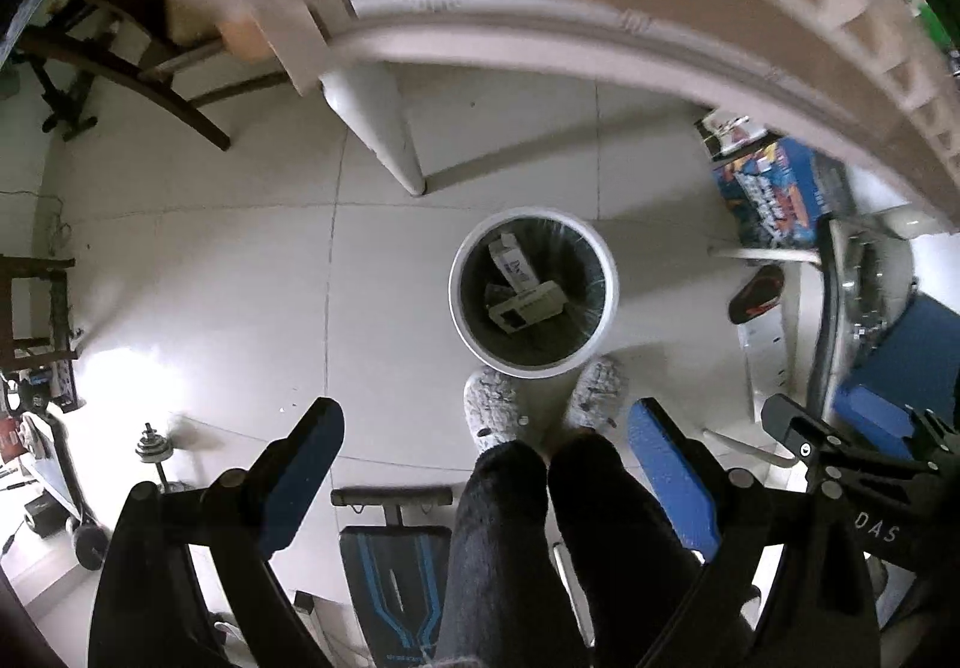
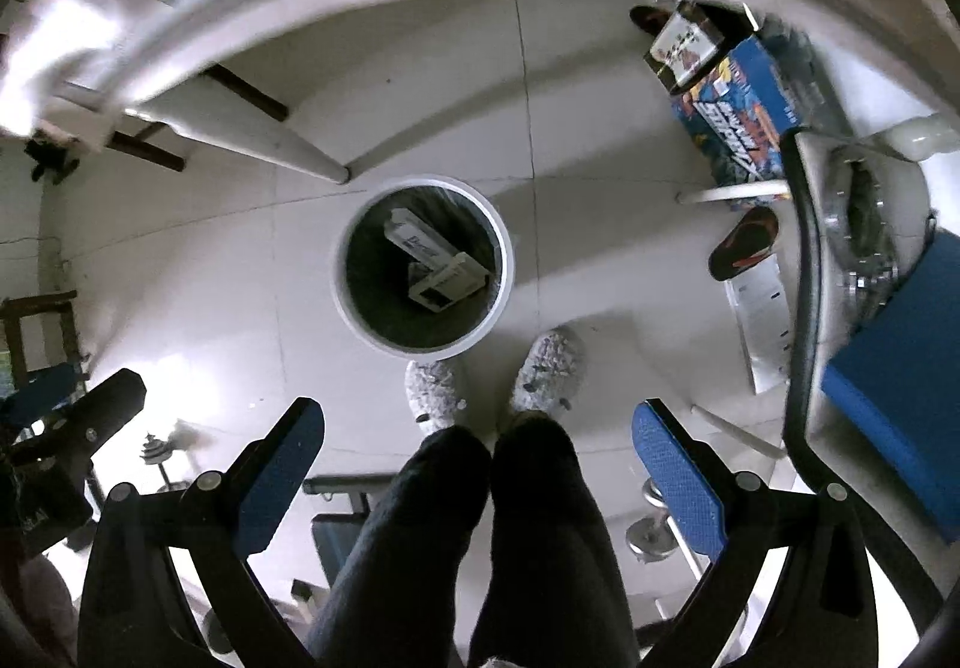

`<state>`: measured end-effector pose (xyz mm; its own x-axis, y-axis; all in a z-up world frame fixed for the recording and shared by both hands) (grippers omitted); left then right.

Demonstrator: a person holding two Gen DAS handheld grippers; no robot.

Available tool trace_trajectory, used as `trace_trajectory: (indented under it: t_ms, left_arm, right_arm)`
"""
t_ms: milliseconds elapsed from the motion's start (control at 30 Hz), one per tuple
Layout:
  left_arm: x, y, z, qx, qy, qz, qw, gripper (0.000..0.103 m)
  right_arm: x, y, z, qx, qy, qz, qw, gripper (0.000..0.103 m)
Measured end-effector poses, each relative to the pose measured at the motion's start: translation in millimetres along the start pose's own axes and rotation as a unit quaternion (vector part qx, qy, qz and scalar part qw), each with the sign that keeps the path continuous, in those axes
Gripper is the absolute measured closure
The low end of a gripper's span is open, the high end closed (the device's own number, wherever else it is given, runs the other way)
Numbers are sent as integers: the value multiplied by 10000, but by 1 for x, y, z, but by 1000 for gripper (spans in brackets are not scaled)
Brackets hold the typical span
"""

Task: Collect trash
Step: 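Raise both tools from the bin back over the table, then grasp the orange plastic bag with the left tool while the right tool grasps the striped white box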

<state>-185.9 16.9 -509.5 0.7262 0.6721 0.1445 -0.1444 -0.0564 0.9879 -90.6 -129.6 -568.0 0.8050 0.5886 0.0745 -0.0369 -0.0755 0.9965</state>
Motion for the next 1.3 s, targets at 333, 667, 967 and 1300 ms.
trace_trajectory:
  t_ms: [333, 667, 967, 1300]
  left_arm:
    - [70, 114, 3, 281, -77, 815, 9962, 6]
    - [257, 145, 100, 122, -173, 1601, 9869, 0]
    - [425, 87, 217, 21, -46, 1276, 9918, 0]
    - [545, 27, 317, 66, -682, 1022, 9924, 38]
  right_arm:
    - [44, 134, -17, 600, -443, 508, 9959, 0]
    - [212, 216, 63, 593, -1237, 1278, 9823, 0]
    - [420, 189, 233, -166, -1444, 1102, 9832, 0]
    - [544, 109, 324, -468, -1335, 439, 9890, 0]
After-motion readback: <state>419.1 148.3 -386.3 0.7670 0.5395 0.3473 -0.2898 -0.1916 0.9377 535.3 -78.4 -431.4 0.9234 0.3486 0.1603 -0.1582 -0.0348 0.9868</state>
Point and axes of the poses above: each gripper's, at about its wrist camera, not at the fingertips, and y roughly against the way its jaws point, z to its right, x to its top, the point moved 10 cm from there along -y, roughly the way its jaws point, and after that the axes turned 8 degrees about z, right-handed, at the moved point
